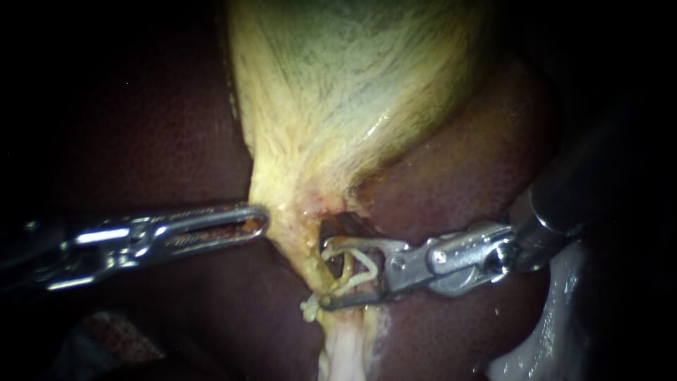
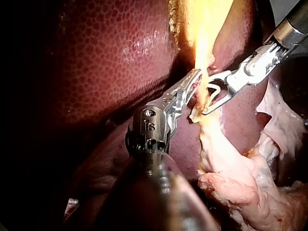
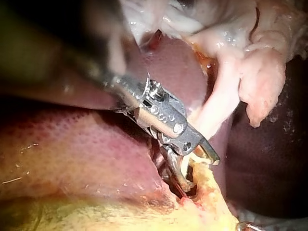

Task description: Clipping second clip left tube

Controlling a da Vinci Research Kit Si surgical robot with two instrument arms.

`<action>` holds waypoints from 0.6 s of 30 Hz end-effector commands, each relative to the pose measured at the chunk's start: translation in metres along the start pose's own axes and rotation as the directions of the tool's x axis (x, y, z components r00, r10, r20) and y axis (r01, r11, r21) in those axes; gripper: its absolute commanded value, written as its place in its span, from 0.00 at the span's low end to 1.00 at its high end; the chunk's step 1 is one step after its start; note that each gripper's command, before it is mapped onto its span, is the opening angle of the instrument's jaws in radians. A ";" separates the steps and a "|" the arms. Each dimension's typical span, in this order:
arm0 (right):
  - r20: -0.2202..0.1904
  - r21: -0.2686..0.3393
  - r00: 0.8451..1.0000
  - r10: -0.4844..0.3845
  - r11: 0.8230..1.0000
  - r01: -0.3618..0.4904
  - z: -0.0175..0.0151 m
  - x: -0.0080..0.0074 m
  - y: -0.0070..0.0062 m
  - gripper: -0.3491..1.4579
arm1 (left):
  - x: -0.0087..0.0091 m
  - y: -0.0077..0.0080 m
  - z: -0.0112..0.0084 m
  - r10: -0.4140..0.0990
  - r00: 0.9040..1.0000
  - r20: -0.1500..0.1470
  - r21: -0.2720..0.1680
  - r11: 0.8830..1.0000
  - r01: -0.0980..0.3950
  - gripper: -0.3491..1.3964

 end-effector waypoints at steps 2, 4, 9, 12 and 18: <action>-0.003 0.040 1.000 -0.009 0.999 0.009 0.0008 -0.0003 -0.0006 0.52 | 0.0000 0.0000 0.0001 -0.001 1.000 0.000 -0.001 1.000 0.001 0.00; -0.007 0.075 1.000 -0.018 0.997 0.018 0.0015 -0.0004 -0.0013 0.51 | 0.0000 0.0000 0.0002 -0.001 1.000 0.000 -0.001 1.000 0.001 0.00; -0.017 0.159 0.999 -0.035 0.987 0.038 0.0024 0.0002 -0.0018 0.47 | -0.0001 -0.0001 0.0006 -0.001 1.000 -0.002 0.003 1.000 0.001 0.00; -0.018 0.152 0.998 -0.056 0.987 0.058 0.0027 0.0004 -0.0017 0.45 | -0.0001 -0.0002 0.0006 -0.001 1.000 -0.002 0.003 1.000 0.001 0.00; -0.015 0.138 0.998 -0.058 0.989 0.060 0.0019 0.0004 -0.0013 0.19 | -0.0001 -0.0002 0.0006 -0.001 1.000 -0.002 0.003 1.000 0.001 0.00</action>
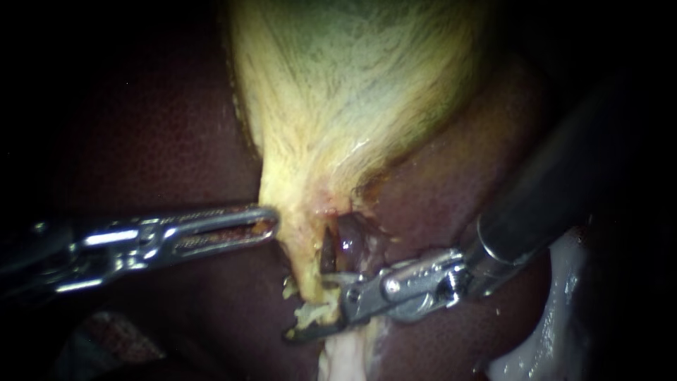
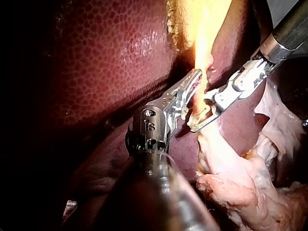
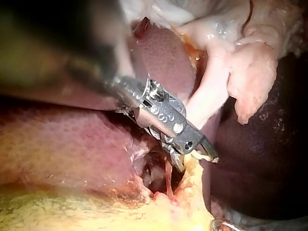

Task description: Clipping second clip left tube

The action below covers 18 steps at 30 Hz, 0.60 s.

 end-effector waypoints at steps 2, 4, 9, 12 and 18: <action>0.019 -0.008 0.998 0.058 0.998 -0.058 -0.0011 0.0002 0.0002 0.00 | 0.0000 0.0000 0.0000 0.000 1.000 0.000 0.000 1.000 0.000 0.00; 0.041 -0.012 0.997 0.070 0.998 -0.069 -0.0017 0.0003 0.0005 0.00 | 0.0000 0.0000 0.0000 0.000 1.000 0.000 0.000 1.000 0.000 0.00; 0.053 -0.027 0.995 0.089 0.996 -0.088 -0.0022 -0.0002 0.0008 0.00 | 0.0000 0.0000 0.0001 0.000 1.000 0.000 0.000 1.000 0.000 0.00; 0.056 -0.028 0.993 0.105 0.994 -0.104 -0.0021 -0.0004 0.0008 0.00 | 0.0000 0.0000 0.0001 0.000 1.000 0.000 0.000 1.000 0.000 0.00; 0.055 -0.028 0.992 0.116 0.993 -0.115 -0.0021 -0.0003 0.0007 0.00 | 0.0000 0.0001 0.0002 0.000 1.000 0.000 0.001 1.000 0.000 0.00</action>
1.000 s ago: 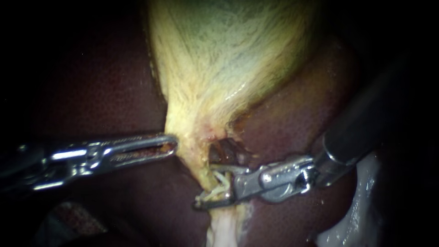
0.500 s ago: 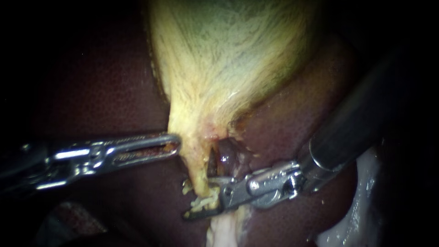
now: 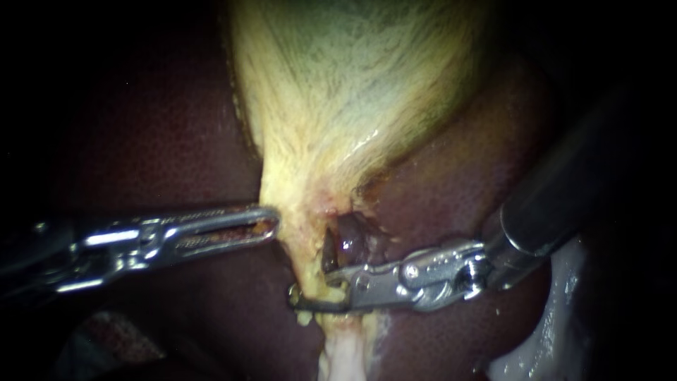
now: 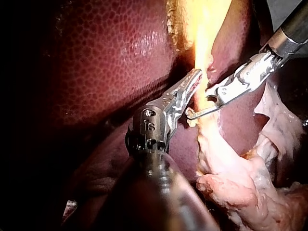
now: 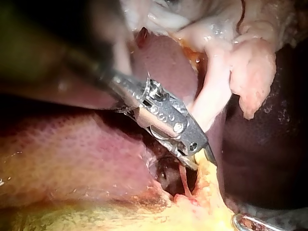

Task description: Clipping second clip left tube

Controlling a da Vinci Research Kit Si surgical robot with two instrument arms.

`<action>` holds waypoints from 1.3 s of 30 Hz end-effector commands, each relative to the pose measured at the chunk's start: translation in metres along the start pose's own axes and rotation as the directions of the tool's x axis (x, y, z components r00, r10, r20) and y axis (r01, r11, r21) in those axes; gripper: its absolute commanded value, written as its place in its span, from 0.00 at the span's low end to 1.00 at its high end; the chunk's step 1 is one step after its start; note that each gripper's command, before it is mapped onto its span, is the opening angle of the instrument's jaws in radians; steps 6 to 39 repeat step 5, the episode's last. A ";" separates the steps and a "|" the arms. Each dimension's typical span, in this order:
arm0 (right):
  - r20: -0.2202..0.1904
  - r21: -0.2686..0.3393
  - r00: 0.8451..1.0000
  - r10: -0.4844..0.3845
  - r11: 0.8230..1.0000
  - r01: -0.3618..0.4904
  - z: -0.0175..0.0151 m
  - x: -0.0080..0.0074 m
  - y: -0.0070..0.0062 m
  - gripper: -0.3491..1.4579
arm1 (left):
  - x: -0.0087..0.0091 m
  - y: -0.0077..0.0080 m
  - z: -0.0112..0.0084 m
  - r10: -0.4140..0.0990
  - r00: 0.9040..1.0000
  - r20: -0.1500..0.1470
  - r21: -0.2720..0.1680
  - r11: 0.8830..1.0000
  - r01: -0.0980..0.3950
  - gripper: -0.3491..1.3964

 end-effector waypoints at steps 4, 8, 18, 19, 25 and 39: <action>-0.001 0.001 1.000 0.004 1.000 -0.004 0.0001 -0.0001 -0.0001 0.00 | 0.0000 0.0001 0.0001 0.000 1.000 0.000 0.001 1.000 0.000 0.00; 0.000 0.001 1.000 0.004 1.000 -0.004 0.0001 -0.0001 -0.0001 0.00 | 0.0000 0.0001 0.0001 0.000 1.000 0.000 0.000 1.000 0.000 0.00; 0.000 0.001 1.000 0.004 1.000 -0.004 0.0001 -0.0001 -0.0001 0.00 | 0.0000 0.0001 0.0001 0.000 1.000 0.000 0.000 1.000 0.000 0.00; 0.000 0.001 1.000 0.004 1.000 -0.004 0.0001 -0.0001 -0.0001 0.00 | 0.0000 0.0001 0.0001 0.000 1.000 0.000 0.000 1.000 0.000 0.00; 0.000 0.001 1.000 0.004 1.000 -0.004 0.0001 -0.0001 -0.0001 0.00 | 0.0000 0.0001 0.0001 0.000 1.000 0.000 0.000 1.000 0.000 0.00; 0.000 0.001 1.000 0.004 1.000 -0.004 0.0001 -0.0001 -0.0001 0.00 | 0.0000 0.0001 0.0001 0.000 1.000 0.000 0.000 1.000 0.000 0.00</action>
